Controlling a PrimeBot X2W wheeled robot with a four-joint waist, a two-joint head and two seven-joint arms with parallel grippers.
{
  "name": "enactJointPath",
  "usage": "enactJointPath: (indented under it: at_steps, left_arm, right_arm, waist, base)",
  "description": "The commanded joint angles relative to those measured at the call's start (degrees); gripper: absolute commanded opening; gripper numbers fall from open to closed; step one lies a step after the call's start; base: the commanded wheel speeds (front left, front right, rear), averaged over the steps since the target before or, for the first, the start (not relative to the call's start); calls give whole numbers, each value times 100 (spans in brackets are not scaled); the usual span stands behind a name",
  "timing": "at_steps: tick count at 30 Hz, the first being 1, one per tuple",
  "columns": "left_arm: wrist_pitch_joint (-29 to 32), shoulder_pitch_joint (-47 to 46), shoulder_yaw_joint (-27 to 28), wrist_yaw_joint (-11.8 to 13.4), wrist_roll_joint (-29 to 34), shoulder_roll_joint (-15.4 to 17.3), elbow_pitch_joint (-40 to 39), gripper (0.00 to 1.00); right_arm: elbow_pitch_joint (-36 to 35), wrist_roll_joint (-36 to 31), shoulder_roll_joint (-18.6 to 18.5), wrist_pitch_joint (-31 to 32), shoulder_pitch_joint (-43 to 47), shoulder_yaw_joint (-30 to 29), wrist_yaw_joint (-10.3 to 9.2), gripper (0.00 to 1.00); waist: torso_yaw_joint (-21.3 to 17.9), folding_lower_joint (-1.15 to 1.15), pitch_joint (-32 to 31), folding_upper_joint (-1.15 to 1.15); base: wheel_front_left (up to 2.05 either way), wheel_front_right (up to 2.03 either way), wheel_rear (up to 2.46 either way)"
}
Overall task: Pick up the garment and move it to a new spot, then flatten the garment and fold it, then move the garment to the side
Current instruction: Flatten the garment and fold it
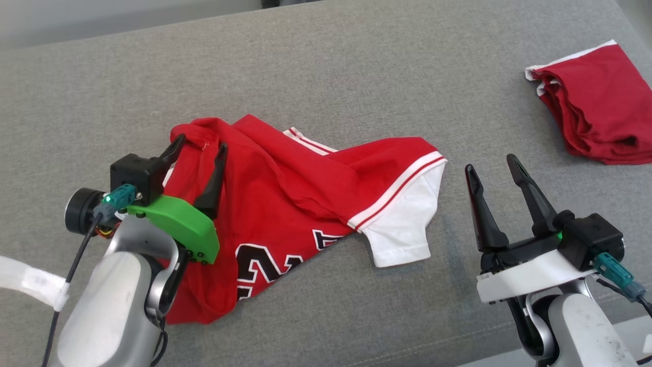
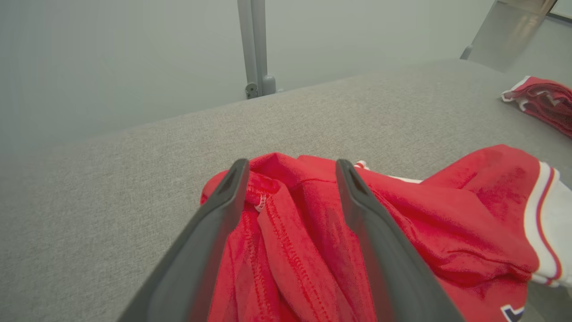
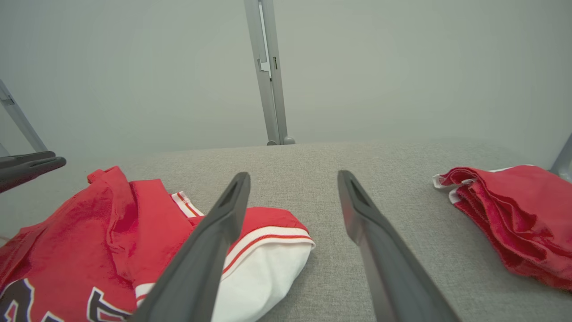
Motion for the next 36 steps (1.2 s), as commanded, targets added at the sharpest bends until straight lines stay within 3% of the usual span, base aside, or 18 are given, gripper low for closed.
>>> enactJointPath:
  at_steps: [1, 8, 9, 10, 11, 17, 23, 28, 36]
  left_arm:
    - [59, -125, 0, -38, -38, 71, 130, 100]
    - [357, -495, 15, -91, -110, 190, 952, 100]
    - [382, -527, 2, -118, -129, 207, 1009, 61]
    - [383, -564, -7, -126, -133, 222, 1032, 15]
    - [378, -586, -13, -137, -138, 237, 1043, 0]
    - [-24, -625, 28, -68, 10, 334, 581, 0]
    - [-219, -286, 224, 133, -10, 498, -526, 0]
    - [-199, 531, 541, 456, -289, 531, -1430, 0]
    - [-364, 1951, 921, 863, -803, 344, -1865, 0]
  right_arm:
    - [38, 21, 20, -40, -66, 21, -2, 100]
    - [218, 105, 79, -169, -148, 75, -2, 100]
    - [231, 116, 86, -181, -160, 74, -2, 100]
    - [245, 127, 92, -188, -167, 71, -2, 100]
    - [259, 139, 96, -197, -170, 66, -2, 100]
    - [310, 163, 108, -238, -183, -3, -2, 100]
    - [275, 177, 83, -233, -95, -156, -2, 100]
    - [201, 162, 53, -172, -42, -275, -2, 100]
    - [56, 164, 14, -34, 46, -415, -2, 100]
  waist:
    - [-230, 0, 211, 0]
    - [-379, 0, 355, 0]
    - [-380, 0, 364, 0]
    - [-379, 0, 369, 0]
    - [-373, 0, 372, 0]
    - [-257, 0, 338, 0]
    - [10, 0, 266, 0]
    - [251, 0, 219, 0]
    - [531, 0, 221, 0]
  base:
    - [0, 0, 0]
    - [0, 0, 0]
    - [0, 0, 0]
    - [0, 0, 0]
    - [0, 0, 0]
    - [0, 0, 0]
    - [0, 0, 0]
    - [0, 0, 0]
    - [0, 0, 0]
